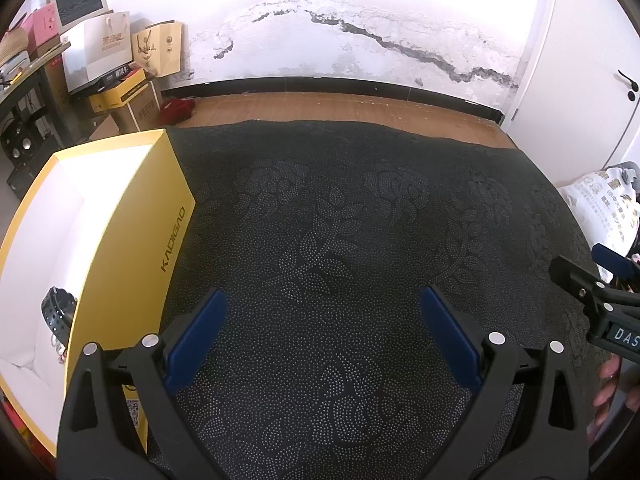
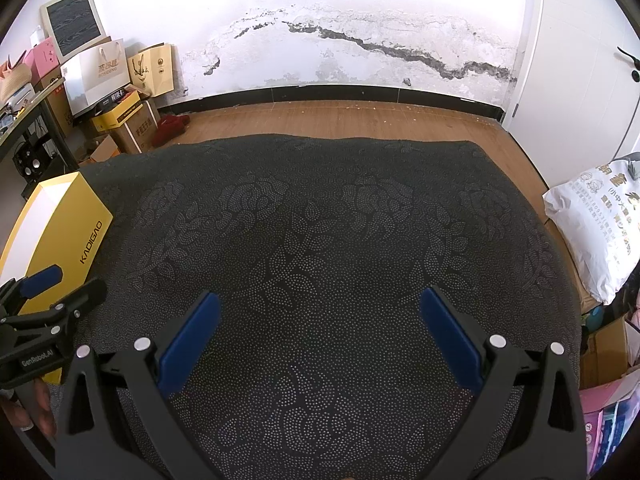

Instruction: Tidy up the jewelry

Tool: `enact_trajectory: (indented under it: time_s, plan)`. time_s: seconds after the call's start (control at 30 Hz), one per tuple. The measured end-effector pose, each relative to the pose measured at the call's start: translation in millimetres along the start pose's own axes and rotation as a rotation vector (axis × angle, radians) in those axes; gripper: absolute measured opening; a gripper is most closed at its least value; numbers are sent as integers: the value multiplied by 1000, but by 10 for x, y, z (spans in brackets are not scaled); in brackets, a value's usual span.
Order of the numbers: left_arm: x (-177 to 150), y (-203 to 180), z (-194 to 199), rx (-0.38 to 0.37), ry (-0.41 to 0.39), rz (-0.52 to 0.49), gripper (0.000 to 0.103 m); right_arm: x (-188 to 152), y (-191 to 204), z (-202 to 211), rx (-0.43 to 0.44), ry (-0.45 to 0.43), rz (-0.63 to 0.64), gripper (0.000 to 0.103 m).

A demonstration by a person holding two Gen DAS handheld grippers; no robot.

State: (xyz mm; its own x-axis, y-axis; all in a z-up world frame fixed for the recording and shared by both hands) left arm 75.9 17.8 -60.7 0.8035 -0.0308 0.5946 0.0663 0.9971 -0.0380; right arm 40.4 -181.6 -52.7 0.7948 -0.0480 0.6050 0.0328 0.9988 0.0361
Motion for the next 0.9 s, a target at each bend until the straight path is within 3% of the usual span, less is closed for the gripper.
enact_trajectory:
  time_s: [0.9]
  plan:
    - [-14,-12,9,4,-13,-11,95,31,2,-2,3,-4,4,97]
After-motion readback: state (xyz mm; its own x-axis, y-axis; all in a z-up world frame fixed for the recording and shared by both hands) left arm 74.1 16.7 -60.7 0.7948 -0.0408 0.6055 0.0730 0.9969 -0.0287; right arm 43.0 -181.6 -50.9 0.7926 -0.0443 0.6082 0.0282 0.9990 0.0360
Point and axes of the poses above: each gripper's, at about its wrist camera, not at the fingertips, and z roughly against the way its jaws point, y to its left, x to its top, the point moved 5 cm from there along -z, roughly the way its jaws point, and after that the axes turned 1 degree about -z, right-handed, at the moved point
